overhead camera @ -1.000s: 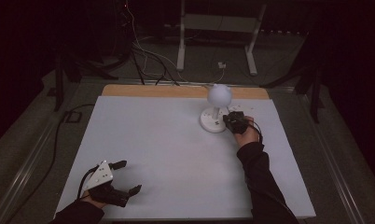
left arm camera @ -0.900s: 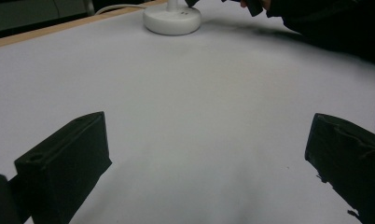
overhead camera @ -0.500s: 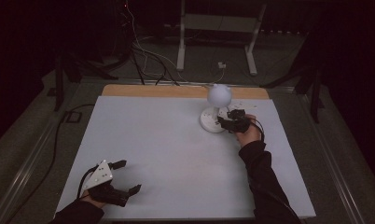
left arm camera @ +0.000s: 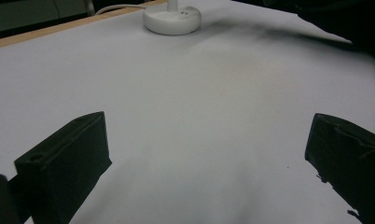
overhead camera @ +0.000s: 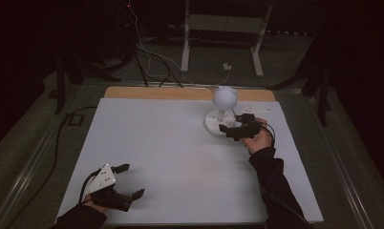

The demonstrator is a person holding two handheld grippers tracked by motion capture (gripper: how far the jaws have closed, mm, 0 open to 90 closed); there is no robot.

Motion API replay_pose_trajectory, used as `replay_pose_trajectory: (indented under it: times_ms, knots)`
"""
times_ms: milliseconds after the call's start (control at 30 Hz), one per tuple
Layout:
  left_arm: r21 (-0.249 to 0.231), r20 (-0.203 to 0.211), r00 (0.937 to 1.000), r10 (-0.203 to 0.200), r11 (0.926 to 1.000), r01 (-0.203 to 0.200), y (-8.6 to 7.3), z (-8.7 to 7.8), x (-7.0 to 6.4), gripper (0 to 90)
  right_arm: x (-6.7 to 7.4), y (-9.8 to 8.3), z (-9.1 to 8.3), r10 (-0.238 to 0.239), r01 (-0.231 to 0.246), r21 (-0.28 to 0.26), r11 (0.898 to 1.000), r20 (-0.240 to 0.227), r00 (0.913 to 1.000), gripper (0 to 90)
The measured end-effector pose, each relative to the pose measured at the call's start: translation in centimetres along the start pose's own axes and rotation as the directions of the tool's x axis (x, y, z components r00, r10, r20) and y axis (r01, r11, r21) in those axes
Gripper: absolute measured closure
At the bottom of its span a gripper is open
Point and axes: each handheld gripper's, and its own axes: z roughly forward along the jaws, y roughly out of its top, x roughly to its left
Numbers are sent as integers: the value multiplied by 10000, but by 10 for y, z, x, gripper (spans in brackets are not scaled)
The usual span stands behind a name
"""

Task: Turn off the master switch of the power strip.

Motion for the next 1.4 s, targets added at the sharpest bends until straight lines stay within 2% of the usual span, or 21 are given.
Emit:
replay_pose_trajectory:
  times_ms: [67,100,200,367,433,567,700,800,1067,1267,1400]
  knots:
    - [-4,0,10000,-19,10000,19,0,0,0,4,0,-1,-1,-129,129,-6,9999,-375,9992,8]
    - [10,-18,10000,3,10000,-3,0,0,0,4,1,-2,-3,-138,150,216,9997,-555,9984,0]
    - [-41,-10,10000,-31,10000,31,0,0,0,4,3,-5,-5,-137,169,408,9990,-766,9970,0]
    - [-20,-12,10000,-38,10000,38,0,-1,0,4,12,-13,-15,-165,210,400,9990,-1090,9939,0]
    - [16,-19,10000,-15,10000,15,0,0,0,4,18,-19,-22,-105,178,516,9985,-1389,9903,0]
    - [4,-9,10000,-10,10000,10,0,0,0,4,21,-24,-27,-52,175,737,9971,-1637,9865,0]
    - [24,-20,10000,-12,10000,12,0,0,0,4,26,-39,-35,18,156,899,9958,-1904,9817,0]
    - [1,1,10000,-24,10000,24,0,-1,0,4,31,-46,-43,-165,339,858,9957,-1959,9805,0]
    - [8,30,10000,9,10000,-9,0,0,-1,4,42,-58,-61,-264,452,819,9956,-2183,9755,0]
    - [22,44,10000,34,10000,-34,0,0,-1,4,44,-73,-70,-282,521,1126,9923,-2044,9785,0]
    - [20,59,10000,40,10000,-40,0,0,-1,4,46,-83,-79,-346,540,972,9938,-1909,9810,0]
